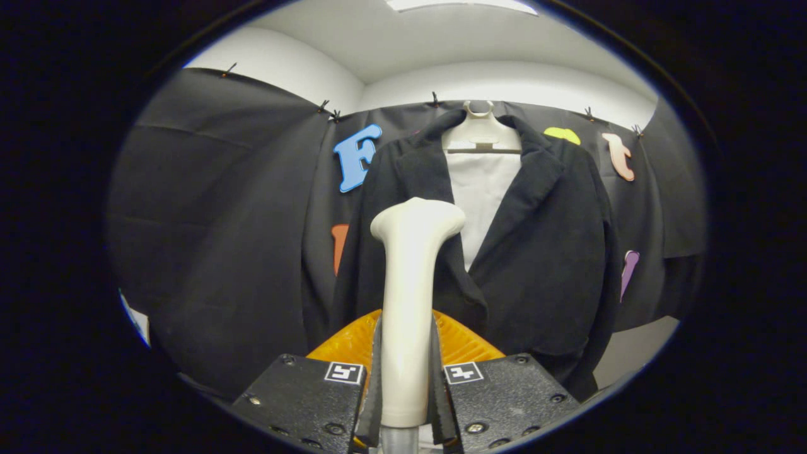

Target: Iron the clothes twice with a garment steamer, once on the left side and once on the right side.

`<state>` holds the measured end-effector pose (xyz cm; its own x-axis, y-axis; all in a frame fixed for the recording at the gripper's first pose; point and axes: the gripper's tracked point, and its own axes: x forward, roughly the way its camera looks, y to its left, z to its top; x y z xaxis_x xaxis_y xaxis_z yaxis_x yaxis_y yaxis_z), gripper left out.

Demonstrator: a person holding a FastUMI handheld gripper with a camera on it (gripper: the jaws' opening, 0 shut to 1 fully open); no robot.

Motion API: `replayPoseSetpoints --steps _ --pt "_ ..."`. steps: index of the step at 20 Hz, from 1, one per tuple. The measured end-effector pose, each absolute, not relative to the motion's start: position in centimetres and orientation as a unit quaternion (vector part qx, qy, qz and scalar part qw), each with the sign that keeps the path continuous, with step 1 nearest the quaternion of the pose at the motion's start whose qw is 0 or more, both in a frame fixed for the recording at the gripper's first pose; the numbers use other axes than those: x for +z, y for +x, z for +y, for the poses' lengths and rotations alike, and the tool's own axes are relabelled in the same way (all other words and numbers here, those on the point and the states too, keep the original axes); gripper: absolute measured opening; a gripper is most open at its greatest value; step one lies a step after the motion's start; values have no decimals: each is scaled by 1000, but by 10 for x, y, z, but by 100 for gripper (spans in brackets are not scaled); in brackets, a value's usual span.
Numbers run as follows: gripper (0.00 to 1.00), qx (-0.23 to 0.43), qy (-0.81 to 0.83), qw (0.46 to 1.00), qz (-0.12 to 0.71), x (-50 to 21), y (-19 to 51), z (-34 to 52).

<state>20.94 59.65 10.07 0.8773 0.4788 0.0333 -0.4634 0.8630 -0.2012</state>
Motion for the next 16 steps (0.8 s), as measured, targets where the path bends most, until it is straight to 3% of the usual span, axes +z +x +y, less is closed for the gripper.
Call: replayPoseSetpoints --steps 16 --pt "33 223 -110 968 26 31 200 580"
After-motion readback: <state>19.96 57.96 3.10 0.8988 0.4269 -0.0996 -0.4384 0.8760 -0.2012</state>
